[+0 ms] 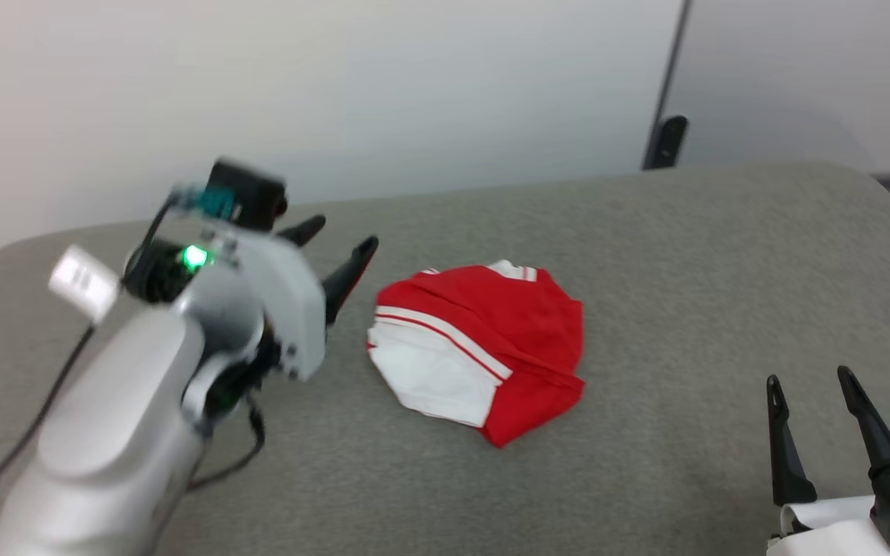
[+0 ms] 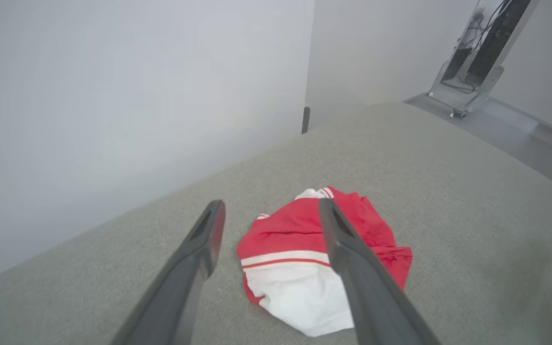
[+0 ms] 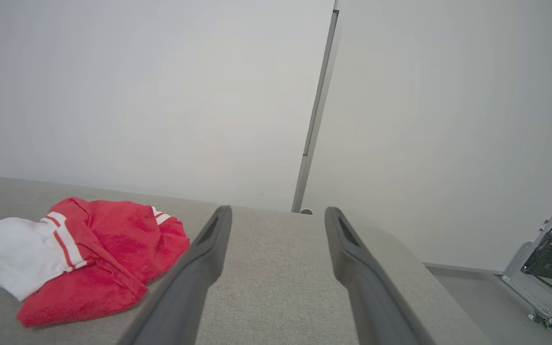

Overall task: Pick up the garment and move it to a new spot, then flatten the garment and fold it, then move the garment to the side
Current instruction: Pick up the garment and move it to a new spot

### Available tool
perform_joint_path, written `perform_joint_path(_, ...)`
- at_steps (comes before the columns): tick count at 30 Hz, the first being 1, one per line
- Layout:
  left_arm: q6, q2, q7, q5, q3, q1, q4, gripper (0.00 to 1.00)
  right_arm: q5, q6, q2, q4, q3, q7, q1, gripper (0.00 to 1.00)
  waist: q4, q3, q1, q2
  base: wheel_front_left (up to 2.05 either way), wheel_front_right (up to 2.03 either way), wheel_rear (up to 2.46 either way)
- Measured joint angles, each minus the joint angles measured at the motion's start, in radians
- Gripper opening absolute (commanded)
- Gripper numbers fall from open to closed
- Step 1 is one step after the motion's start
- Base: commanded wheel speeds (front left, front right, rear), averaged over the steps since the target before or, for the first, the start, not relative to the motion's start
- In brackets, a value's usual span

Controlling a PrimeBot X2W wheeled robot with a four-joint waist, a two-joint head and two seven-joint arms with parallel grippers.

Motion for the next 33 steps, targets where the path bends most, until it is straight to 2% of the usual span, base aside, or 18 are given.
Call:
perform_joint_path(5, 0.019, 0.055, -0.200, 0.040, 0.037, 0.151, -0.099, 1.00, 0.003, 0.000, 0.000, -0.003, 0.005, 0.000, 0.019, 1.00, 0.053, -0.028, 0.0000, 0.0000, 0.00, 0.00, 0.00)
perform_joint_path(8, 0.066, 0.057, -0.313, 0.050, 0.071, 0.240, -0.142, 1.00, 0.006, 0.000, 0.000, -0.002, 0.011, 0.000, 0.033, 1.00, 0.083, -0.040, 0.0000, 0.0000, 0.00, 0.00, 0.00)
perform_joint_path(15, 0.137, 0.057, -0.556, 0.066, 0.127, 0.467, -0.202, 1.00, 0.014, 0.000, 0.000, 0.001, 0.026, 0.000, 0.041, 1.00, 0.145, -0.062, 0.0000, 0.0000, 0.00, 0.00, 0.00)
perform_joint_path(19, 0.179, 0.028, -0.616, 0.087, 0.179, 0.583, -0.203, 1.00, 0.026, 0.000, 0.000, 0.008, 0.036, 0.000, 0.060, 1.00, 0.173, -0.074, 0.0000, 0.0000, 0.00, 0.00, 0.00)
perform_joint_path(21, 0.187, 0.005, -0.619, 0.108, 0.215, 0.634, -0.212, 1.00, 0.029, 0.000, -0.001, 0.010, 0.040, 0.000, 0.063, 1.00, 0.187, -0.079, 0.0000, 0.0000, 0.00, 0.00, 0.00)
perform_joint_path(26, 0.178, -0.080, -0.623, 0.226, 0.356, 0.735, -0.296, 1.00, 0.033, 0.000, -0.001, 0.013, 0.050, 0.000, 0.085, 1.00, 0.218, -0.091, 0.0000, 0.0000, 0.00, 0.00, 0.00)
perform_joint_path(33, 0.099, -0.163, -0.623, 0.370, 0.488, 0.851, -0.323, 1.00, 0.041, 0.000, 0.000, 0.009, 0.053, 0.000, 0.110, 1.00, 0.245, -0.112, 0.0000, 0.0001, 0.00, 0.00, 0.00)
